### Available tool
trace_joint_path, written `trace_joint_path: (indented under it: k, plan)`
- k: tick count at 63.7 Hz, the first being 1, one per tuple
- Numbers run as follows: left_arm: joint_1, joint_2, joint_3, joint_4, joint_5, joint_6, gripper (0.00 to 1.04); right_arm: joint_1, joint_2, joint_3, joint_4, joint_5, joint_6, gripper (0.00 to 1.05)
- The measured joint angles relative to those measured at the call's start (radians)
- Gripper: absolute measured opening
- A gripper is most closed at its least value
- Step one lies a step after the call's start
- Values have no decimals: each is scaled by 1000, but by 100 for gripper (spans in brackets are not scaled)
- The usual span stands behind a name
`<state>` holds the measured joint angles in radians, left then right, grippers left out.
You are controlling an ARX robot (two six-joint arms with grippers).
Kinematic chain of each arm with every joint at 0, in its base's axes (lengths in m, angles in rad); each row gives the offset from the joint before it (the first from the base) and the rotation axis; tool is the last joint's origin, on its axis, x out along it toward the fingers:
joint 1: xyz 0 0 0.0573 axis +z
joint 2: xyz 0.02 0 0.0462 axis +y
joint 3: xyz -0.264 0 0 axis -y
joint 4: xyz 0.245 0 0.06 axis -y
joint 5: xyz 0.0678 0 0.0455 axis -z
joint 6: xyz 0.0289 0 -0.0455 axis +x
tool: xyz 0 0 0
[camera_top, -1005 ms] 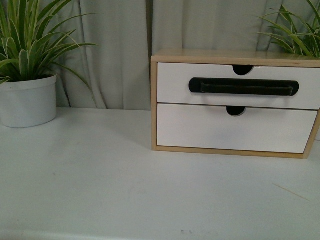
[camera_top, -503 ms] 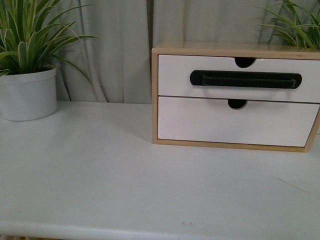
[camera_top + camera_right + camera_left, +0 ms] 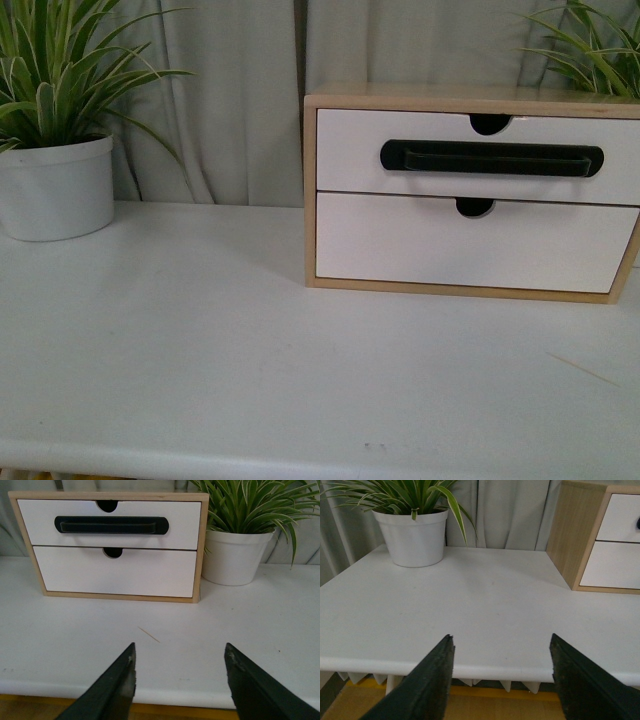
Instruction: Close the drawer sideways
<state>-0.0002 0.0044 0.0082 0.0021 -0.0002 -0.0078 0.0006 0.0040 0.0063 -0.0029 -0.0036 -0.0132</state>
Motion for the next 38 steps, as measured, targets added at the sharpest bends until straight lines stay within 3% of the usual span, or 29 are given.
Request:
trace_joint_path:
  k: [13,15,38]
  plan:
    - [0,0,0,0,0,0,100,0,0,0,0,0,0,92]
    - [0,0,0,0,0,1,100,0,0,0,0,0,1,98]
    - [0,0,0,0,0,1,99,0,0,0,0,0,2,96]
